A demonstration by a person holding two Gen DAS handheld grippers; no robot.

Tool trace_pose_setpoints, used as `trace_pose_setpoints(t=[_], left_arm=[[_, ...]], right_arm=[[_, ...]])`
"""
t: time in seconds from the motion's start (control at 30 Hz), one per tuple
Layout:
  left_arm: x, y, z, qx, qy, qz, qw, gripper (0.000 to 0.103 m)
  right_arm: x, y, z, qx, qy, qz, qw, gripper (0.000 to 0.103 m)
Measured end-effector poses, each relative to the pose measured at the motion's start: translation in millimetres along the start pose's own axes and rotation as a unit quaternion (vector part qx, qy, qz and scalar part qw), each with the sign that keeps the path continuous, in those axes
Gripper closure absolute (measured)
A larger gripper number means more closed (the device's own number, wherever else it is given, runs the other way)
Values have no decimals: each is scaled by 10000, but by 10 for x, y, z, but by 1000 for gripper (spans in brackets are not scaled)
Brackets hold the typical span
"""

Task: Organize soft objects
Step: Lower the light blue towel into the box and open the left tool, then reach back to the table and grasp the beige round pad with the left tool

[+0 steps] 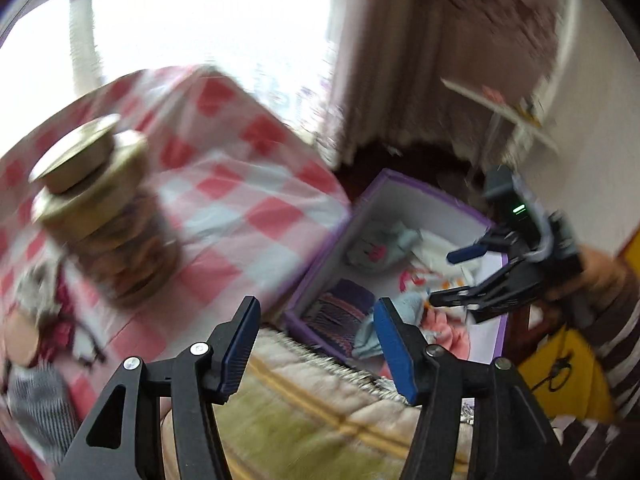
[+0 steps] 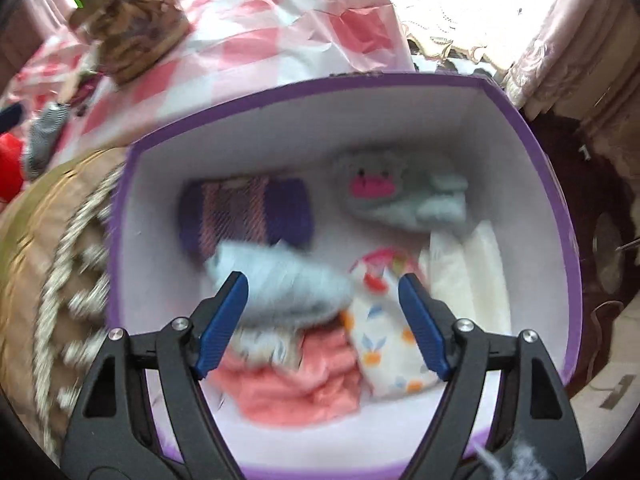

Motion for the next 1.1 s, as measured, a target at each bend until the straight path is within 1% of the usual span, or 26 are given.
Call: trace_pose_setpoints(t=[0.07, 0.1, 0.13, 0.17, 0.2, 0.27, 0.3, 0.37, 0.43, 0.53, 0.6, 0.67, 0.77, 0.83, 0.93, 1.1], left_arm=[[183, 73, 162, -163, -79, 418, 9990, 43], [235, 100, 204, -197, -113, 539, 9983, 43], [312, 154, 260, -231, -160, 692, 9972, 43], [385, 209, 296, -253, -198, 829, 9960, 43], [452, 267, 350, -267, -237, 956, 9948, 43], [585, 385, 442, -298, -333, 1170, 9921, 43], [628, 431, 483, -321, -351, 1256, 9909, 43], [723, 511, 545, -387, -328, 1475, 9878, 43], [817, 572, 581, -443, -300, 1702, 9840, 43], [865, 611, 581, -488, -255, 1825, 9817, 43], [842, 618, 555, -466, -216, 1804, 9822, 43], [801, 628, 545, -424, -217, 1767, 9831, 43], [784, 639, 554, -435, -254, 1750, 9833, 43], [801, 661, 604, -464, -314, 1790, 9822, 43], [869, 772, 711, -497, -445, 1917, 9792, 43], [1132, 1104, 983, -580, -742, 2413, 9659, 43]], right_arm=[[53, -49, -243, 276, 86, 154, 9995, 23], [69, -23, -408, 555, 202, 202, 9981, 25], [104, 13, -492, 708, 213, 289, 9968, 35], [230, 88, -581, 934, 54, 492, 9944, 43], [387, 171, -622, 1102, -222, 680, 9913, 44], [583, 304, -678, 1301, -395, 1015, 9855, 44], [659, 384, -732, 1424, -409, 1178, 9819, 46], [732, 487, -799, 1679, -497, 1298, 9760, 48], [766, 500, -781, 1680, -466, 1419, 9744, 48], [812, 512, -804, 1753, -436, 1431, 9731, 48], [846, 448, -817, 1736, -409, 1399, 9740, 47], [898, 367, -841, 1600, -299, 1454, 9759, 41], [912, 328, -811, 1558, -250, 1336, 9784, 39], [880, 257, -717, 1385, -183, 1187, 9831, 35], [769, 132, -381, 938, -87, 884, 9916, 28], [746, -11, 283, 259, -275, 625, 9973, 27]])
Point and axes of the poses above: each gripper's, at about its wrist camera, not at the fingertips, and z roughly against the way its jaws point, x to its left, y to its underside, the point moved 8 cm from there along -z, roughly the way its jaws point, and after that the axes turned 10 degrees about -z, right-handed, at the moved point
